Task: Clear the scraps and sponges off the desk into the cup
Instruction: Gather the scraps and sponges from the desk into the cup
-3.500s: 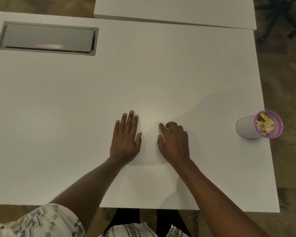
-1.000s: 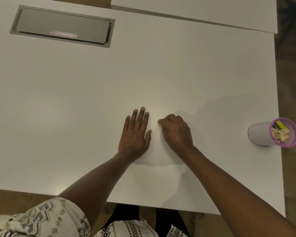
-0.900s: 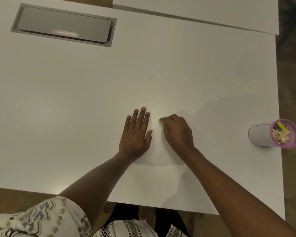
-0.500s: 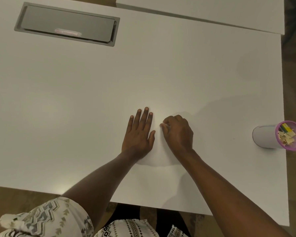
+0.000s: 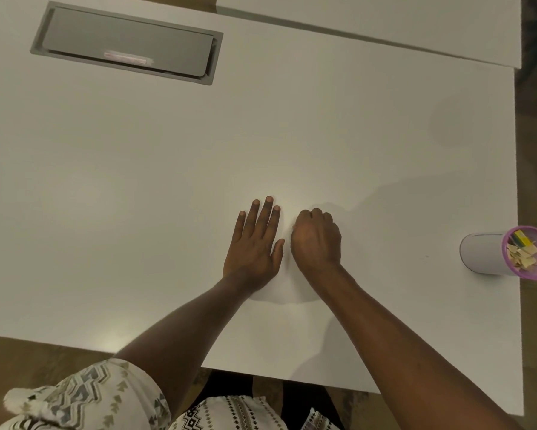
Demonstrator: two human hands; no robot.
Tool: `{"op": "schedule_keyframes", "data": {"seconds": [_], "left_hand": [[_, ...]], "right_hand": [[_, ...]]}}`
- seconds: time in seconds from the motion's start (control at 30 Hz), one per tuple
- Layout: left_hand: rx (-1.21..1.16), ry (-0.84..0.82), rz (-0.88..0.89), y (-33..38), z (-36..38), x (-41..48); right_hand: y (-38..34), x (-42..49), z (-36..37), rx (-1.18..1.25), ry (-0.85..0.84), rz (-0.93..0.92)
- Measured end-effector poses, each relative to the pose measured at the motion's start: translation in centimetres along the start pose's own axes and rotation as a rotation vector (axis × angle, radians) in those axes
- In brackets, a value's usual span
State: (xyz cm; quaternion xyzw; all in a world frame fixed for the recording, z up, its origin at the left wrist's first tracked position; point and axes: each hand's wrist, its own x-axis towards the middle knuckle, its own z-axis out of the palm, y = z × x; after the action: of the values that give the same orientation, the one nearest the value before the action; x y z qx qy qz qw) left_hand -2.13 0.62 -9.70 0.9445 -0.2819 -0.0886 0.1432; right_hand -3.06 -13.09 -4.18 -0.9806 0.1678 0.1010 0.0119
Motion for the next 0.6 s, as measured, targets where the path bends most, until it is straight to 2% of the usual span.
{"op": "schedule_keyframes", "data": {"seconds": [0.1,0.23,0.33,0.43,0.6], "left_hand": [[-0.006,0.017,0.002,0.1,-0.1,-0.1],[0.000,0.036,0.012,0.1,-0.2,-0.1],[0.001,0.036,0.010,0.1,-0.2,-0.2],[0.002,0.030,0.005,0.1,-0.1,-0.1],[0.003,0.013,-0.002,0.1,-0.2,-0.1]], "right_hand": [[0.4,0.6,0.4,-0.033,-0.022,-0.049],[0.8,1.0,1.0,-0.048,0.057,-0.112],[1.7,1.4,1.3,0.039,0.037,-0.169],[3.4,1.6,0.5,0.419,-0.063,-0.041],[5.6,0.4,-2.1,1.263,-0.301,0.387]]}}
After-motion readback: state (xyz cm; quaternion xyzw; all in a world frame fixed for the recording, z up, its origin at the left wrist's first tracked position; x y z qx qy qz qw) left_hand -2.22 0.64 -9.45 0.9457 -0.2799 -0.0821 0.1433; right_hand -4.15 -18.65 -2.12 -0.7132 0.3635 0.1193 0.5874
